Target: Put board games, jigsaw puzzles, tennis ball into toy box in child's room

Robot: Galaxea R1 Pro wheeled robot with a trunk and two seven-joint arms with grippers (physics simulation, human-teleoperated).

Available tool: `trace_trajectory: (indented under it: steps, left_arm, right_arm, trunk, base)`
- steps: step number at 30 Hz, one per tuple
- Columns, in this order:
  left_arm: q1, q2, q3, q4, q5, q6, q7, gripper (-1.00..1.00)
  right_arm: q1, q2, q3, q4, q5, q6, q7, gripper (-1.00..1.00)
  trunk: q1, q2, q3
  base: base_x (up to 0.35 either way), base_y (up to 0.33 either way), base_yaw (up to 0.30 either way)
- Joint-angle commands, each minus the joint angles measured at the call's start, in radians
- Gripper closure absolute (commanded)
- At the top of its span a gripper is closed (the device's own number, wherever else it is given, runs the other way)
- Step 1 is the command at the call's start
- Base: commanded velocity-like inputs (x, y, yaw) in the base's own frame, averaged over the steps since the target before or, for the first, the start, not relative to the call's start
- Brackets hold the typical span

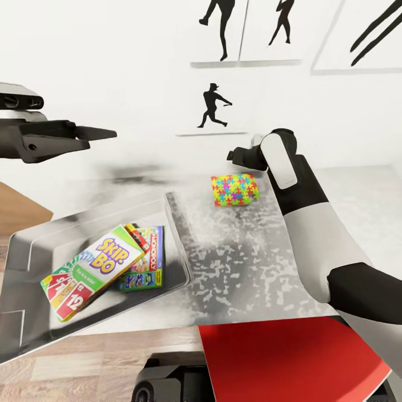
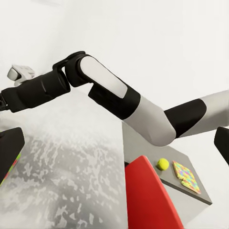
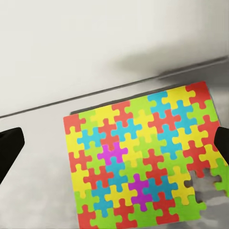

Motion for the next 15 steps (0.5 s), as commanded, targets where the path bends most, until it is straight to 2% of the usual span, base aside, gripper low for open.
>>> trace_trajectory:
  steps: [1,7,15]
  left_arm:
    - [-0.002,0.001,-0.002,0.000,0.003,0.011,-0.002,-1.00]
    - [-0.003,0.001,-0.002,0.000,0.003,0.011,-0.002,-1.00]
    - [-0.005,0.002,-0.003,0.000,0.003,0.011,-0.002,-1.00]
  right_arm:
    - [-0.002,0.000,0.001,0.000,-0.010,0.002,-0.011,-1.00]
    - [-0.028,0.002,0.002,-0.001,-0.010,0.002,-0.012,-1.00]
    - [-0.070,0.017,0.010,-0.001,-0.009,0.003,-0.015,-1.00]
  trunk:
    - [0.000,-0.002,-0.003]
    - [0.000,-0.002,-0.013]
    - [0.000,-0.002,-0.026]
  base:
    - [0.000,0.000,0.000]
    - [0.000,0.000,0.000]
    - [0.000,0.000,0.000]
